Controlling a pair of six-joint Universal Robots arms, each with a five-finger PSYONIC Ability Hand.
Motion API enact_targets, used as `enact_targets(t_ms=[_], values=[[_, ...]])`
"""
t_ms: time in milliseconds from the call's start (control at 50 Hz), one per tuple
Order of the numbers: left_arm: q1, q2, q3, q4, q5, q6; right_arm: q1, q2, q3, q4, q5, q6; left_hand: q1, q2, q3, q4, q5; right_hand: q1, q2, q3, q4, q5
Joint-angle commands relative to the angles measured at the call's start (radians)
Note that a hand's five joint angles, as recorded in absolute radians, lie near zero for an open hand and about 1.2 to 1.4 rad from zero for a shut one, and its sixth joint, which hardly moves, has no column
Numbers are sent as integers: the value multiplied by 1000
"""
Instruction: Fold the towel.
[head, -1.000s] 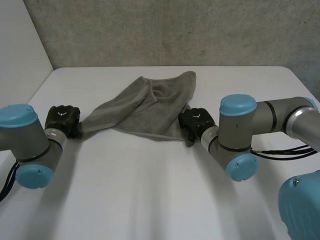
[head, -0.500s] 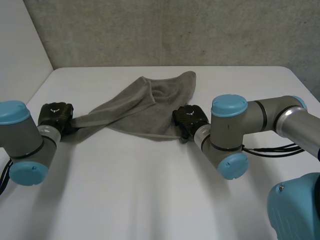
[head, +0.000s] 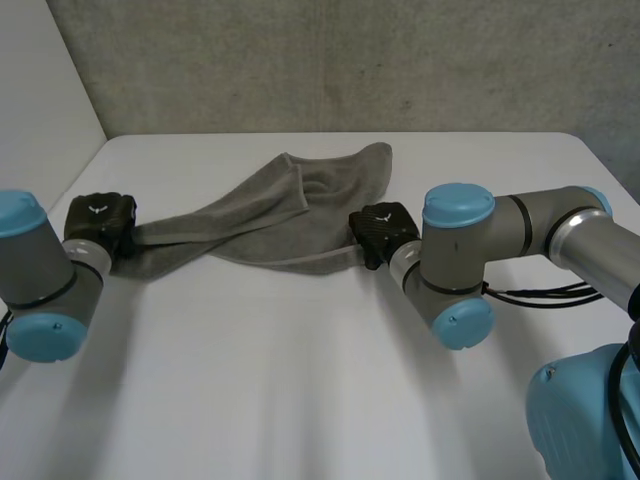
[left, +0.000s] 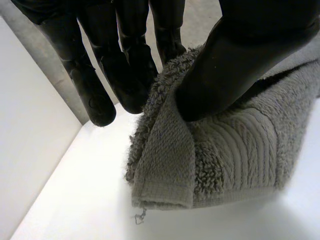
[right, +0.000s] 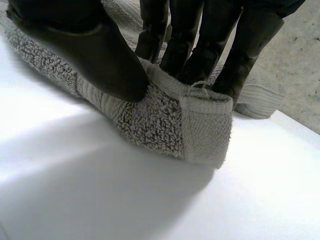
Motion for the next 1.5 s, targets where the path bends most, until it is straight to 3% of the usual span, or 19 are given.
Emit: enact_targets(t_ms=[20,160,200,260,300,340,460,600,740,820,900,980,1060,1120,1240,1320,1360,1420,1500], values=[[3,73,83,-183,-5,-123,-33,-114,8,91,-11,31,134,77,68,37,99,68,75,62,57,61],[-6,206,293,-534,25,-408,-124,-373,38,168,-57,116,134,77,68,37,99,68,75,62,57,61],[-5,236,334,-595,44,-436,-172,-523,54,218,-95,116,134,77,68,37,99,68,75,62,57,61],[-2,262,375,-651,66,-450,-197,-610,56,246,-112,116,134,77,68,37,99,68,75,62,57,61],[3,296,421,-708,93,-461,-231,-740,42,270,-135,116,134,77,68,37,99,68,75,62,57,61],[12,364,514,-796,131,-470,-249,-783,36,273,-141,116,134,77,68,37,99,68,75,62,57,61],[40,394,614,-849,131,-508,-329,-892,-4,325,-192,111,134,77,68,37,99,68,75,62,57,61],[101,330,643,-947,141,-556,-352,-819,2,414,-265,67,134,77,68,37,99,68,75,62,57,61],[93,173,597,-956,136,-551,-323,-671,1,433,-246,-73,134,77,68,37,99,68,75,62,57,61],[89,26,640,-955,136,-553,-294,-554,-45,422,-189,-140,134,77,68,37,99,68,75,62,57,61],[81,-72,760,-959,136,-568,-237,-397,-227,381,-86,-180,134,77,68,37,99,68,75,62,57,61],[49,-151,1062,-988,138,-681,-196,-292,-498,323,-19,-173,134,77,68,37,99,68,75,62,57,61],[49,-108,1288,-969,138,-798,-188,-292,-650,284,14,-139,134,77,68,37,99,68,75,62,57,61],[52,-72,1321,-944,133,-833,-191,-306,-761,257,40,-56,134,77,68,37,99,68,75,62,57,61],[38,53,1195,-808,136,-910,-200,-372,-744,336,25,5,134,77,68,37,99,68,75,62,57,61],[40,93,957,-762,141,-903,-205,-378,-657,433,-28,-11,134,77,68,37,99,68,75,62,57,61],[40,90,879,-749,141,-896,-206,-377,-551,526,-99,-62,134,77,68,37,99,68,75,62,57,61],[52,76,733,-729,141,-873,-206,-377,-479,566,-121,-94,134,77,68,37,99,68,75,62,57,61],[67,43,593,-719,139,-826,-220,-395,-216,599,-152,-186,134,77,68,37,99,68,75,62,57,61]])
